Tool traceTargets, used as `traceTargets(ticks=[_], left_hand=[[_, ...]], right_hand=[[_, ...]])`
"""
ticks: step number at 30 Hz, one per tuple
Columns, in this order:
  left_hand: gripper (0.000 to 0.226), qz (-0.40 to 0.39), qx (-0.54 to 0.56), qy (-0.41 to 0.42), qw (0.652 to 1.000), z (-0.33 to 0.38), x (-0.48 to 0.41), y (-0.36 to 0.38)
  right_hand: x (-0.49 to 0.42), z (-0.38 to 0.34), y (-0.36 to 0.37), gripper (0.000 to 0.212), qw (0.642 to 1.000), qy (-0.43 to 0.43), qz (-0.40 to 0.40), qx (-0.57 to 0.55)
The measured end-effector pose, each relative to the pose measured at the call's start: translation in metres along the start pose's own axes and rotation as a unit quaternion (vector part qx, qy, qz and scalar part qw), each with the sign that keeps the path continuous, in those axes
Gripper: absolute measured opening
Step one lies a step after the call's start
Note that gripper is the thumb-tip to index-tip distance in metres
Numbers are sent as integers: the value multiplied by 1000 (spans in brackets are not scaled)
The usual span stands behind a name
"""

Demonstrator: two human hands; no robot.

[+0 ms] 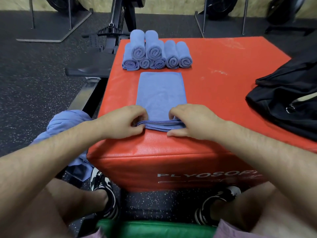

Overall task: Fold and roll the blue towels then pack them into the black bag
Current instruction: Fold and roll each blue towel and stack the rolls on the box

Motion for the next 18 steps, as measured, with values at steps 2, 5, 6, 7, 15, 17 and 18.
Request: traceTargets(ticks=[2,5,6,7,15,17,18], left_hand=[[14,0,-3,-4,1000,2,-2,-1],[15,9,-13,-8,1000,5,-3,-3],[20,8,-18,-14,1000,6,-4,-3],[28,5,-27,-24,999,7,-4,-2],[22,19,-132,-17,991,13,2,-6],[23,27,-105,-13,994,12,6,-9],[21,30,-84,-13,996,9,8,-11]], right_hand=[[-3,-6,1,38,999,-7,19,43],[-3,-8,-5,27,998,-2,27,49],[-3,-7,-7,29,999,4,25,38],[-2,-6,-8,31,999,9,21,28],[5,5,-9,27,1000,-6,-18,-23],[9,13,-6,23,998,-3,-27,-53],[11,18,-5,22,997,-2,-23,-69]])
Point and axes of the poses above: each hand's wrist, its own x-axis away from the middle knuckle, its own y-axis out of the palm, z = x × y, the point moved 9 cm from there along -x, towards the middle knuckle, and after that the axes turned 13 degrees about -z, right-handed, at the moved point
